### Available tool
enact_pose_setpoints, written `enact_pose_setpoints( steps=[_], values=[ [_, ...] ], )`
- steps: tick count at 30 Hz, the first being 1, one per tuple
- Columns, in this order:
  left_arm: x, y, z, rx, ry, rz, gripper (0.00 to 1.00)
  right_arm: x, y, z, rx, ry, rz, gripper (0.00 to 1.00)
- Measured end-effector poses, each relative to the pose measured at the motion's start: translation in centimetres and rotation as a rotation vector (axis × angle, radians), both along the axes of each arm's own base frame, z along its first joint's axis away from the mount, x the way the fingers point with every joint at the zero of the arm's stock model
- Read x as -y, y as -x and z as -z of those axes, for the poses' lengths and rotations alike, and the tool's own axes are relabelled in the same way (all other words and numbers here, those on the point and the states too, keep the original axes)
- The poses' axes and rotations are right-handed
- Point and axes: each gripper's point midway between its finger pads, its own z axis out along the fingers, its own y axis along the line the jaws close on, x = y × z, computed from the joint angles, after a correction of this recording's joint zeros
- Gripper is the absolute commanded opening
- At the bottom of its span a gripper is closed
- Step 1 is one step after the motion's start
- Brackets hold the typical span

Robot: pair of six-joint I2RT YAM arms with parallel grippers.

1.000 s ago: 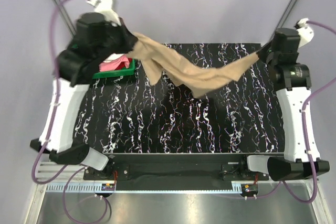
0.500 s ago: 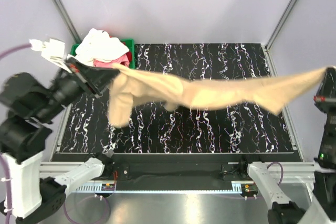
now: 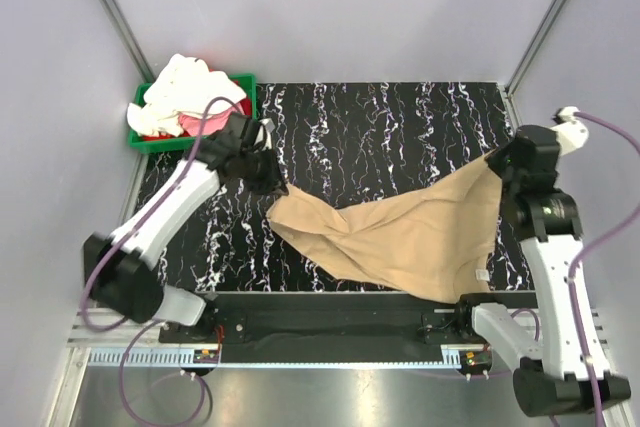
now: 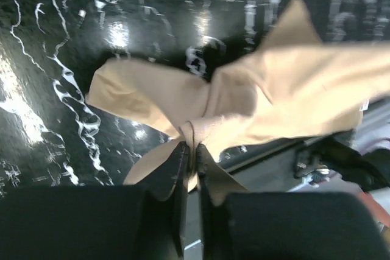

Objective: Fold and stack the t-shirts
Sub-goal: Flatten the tshirt out

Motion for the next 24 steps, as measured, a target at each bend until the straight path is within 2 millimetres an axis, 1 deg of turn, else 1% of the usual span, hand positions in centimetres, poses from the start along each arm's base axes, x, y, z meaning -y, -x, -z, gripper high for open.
enact_pose_setpoints(
  steps=[1, 2, 4, 6, 8, 9, 11, 13, 15, 19, 21, 24],
  values=[
    [0.0, -0.7, 1.3, -0.03, -0.013, -0.005, 0.22, 0.0, -0.7, 2.5, -0.056, 0.002, 0.0, 0.0],
    [0.0, -1.6, 2.7, -0.06, -0.024, -0.01, 0.33, -0.1, -1.0, 4.8, -0.11, 0.003, 0.0, 0.0],
    [0.0, -3.7, 5.9, -0.111, -0.04, -0.022, 0.4, -0.1, -1.8, 8.0, -0.175, 0.004, -0.001, 0.0],
    [-0.4, -5.3, 9.5, -0.176, -0.07, -0.048, 0.47, -0.2, -2.7, 10.2, -0.213, 0.002, -0.002, 0.0],
    [-1.2, -6.2, 12.7, -0.234, -0.111, -0.073, 0.49, -0.3, -3.5, 11.4, -0.23, 0.003, -0.002, 0.0],
    [-1.7, -6.3, 13.6, -0.254, -0.133, -0.09, 0.49, -0.3, -3.9, 11.9, -0.238, 0.004, -0.002, 0.0],
    [-2.6, -6.5, 14.3, -0.253, -0.168, -0.116, 0.48, -0.3, -4.7, 12.3, -0.242, 0.007, 0.0, 0.0],
    [-3.0, -6.8, 13.8, -0.216, -0.18, -0.131, 0.46, -0.2, -5.1, 12.3, -0.235, 0.012, 0.005, 0.0],
    [-3.4, -6.7, 13.2, -0.183, -0.183, -0.143, 0.45, 0.0, -5.3, 12.1, -0.225, 0.018, 0.013, 0.0],
    [-4.6, -5.2, 13.0, -0.163, -0.178, -0.177, 0.39, 0.0, -5.6, 11.8, -0.21, 0.018, 0.014, 0.0],
    [-5.3, -4.5, 13.4, -0.163, -0.168, -0.203, 0.38, 0.0, -5.7, 11.7, -0.206, 0.018, 0.013, 0.0],
    [-6.3, -2.7, 14.1, -0.181, -0.16, -0.245, 0.4, 0.0, -5.8, 11.6, -0.199, 0.02, 0.012, 0.0]
  ],
)
